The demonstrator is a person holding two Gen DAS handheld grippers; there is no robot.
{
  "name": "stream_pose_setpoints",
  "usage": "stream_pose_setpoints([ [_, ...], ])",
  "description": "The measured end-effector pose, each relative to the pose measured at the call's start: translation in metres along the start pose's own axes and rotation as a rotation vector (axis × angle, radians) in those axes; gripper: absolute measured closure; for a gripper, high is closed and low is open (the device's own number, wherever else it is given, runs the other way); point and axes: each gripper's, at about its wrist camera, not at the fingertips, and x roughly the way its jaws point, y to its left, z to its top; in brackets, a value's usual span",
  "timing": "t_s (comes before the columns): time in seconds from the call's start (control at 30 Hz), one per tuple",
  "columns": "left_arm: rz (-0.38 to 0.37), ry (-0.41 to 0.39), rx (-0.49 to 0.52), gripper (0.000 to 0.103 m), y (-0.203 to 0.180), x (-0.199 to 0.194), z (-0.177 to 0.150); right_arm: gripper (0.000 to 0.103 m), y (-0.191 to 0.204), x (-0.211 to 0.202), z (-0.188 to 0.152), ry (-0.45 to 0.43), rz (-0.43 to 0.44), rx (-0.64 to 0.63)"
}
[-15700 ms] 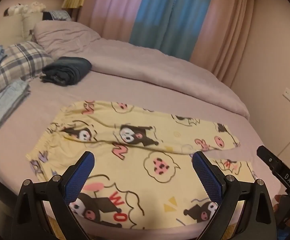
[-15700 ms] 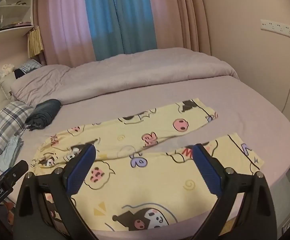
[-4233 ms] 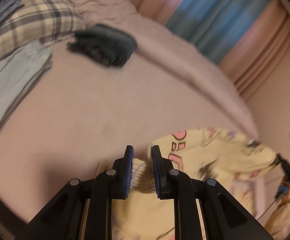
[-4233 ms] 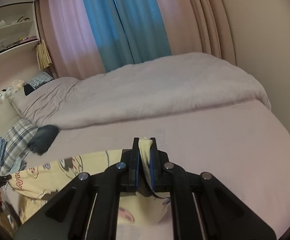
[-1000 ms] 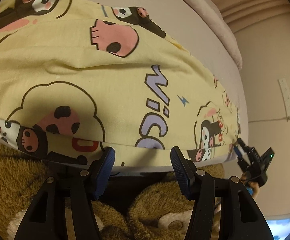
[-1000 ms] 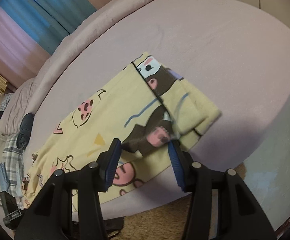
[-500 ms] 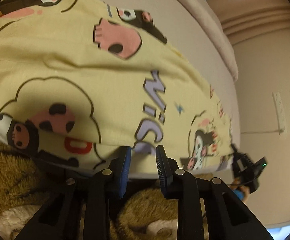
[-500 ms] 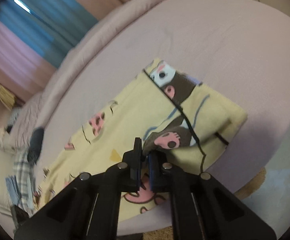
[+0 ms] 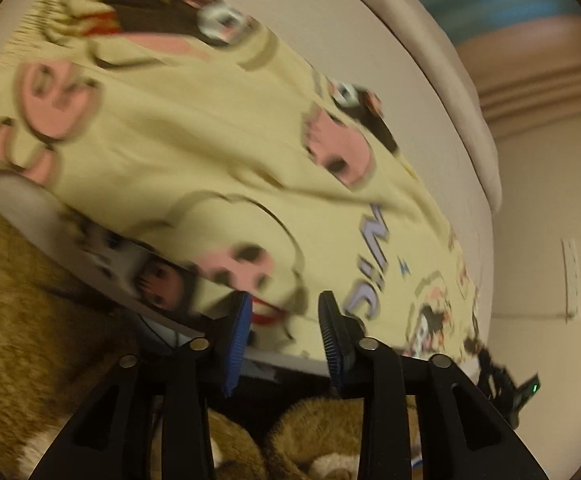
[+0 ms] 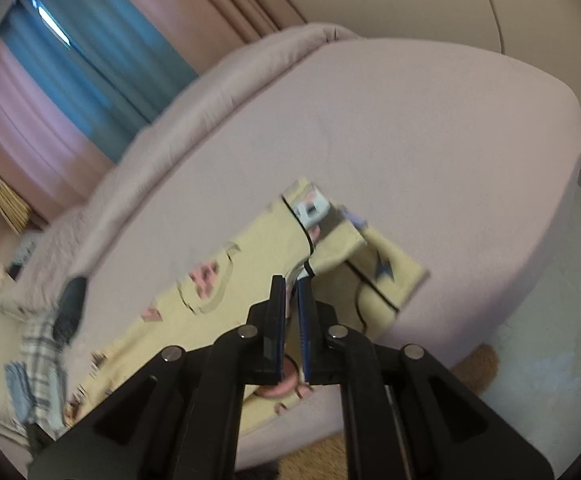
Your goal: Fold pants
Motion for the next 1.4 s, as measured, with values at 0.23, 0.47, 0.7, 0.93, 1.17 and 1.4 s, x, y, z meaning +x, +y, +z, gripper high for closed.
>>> stream_pose_setpoints([
  [0.23,0.015,-0.067,-0.079,0.069,0.025,-0.011,0.012,0.049,-0.013,0.018,-0.019,0.094,-0.044,0.021],
  [0.47,0.066,-0.161,-0.111,0.069,0.041,-0.022,0.024,0.046,-0.016,0.026,-0.012,0.091,-0.060,0.015],
  [0.7,0.045,-0.238,-0.137,0.069,0.054,-0.026,0.034,0.047,-0.022,0.028,0.002,0.066,-0.056,0.050],
  [0.93,0.057,-0.291,-0.039,0.101,0.047,-0.026,0.028,0.064,-0.041,0.028,0.011,0.022,-0.027,0.155],
  [1.17,-0.045,-0.283,-0.052,0.102,0.048,-0.052,0.026,0.097,-0.043,0.010,0.016,-0.048,-0.052,0.147],
  [1.4,0.001,-0.258,0.006,0.102,0.042,-0.062,0.020,0.097,-0.039,0.004,0.021,-0.054,-0.106,0.096],
])
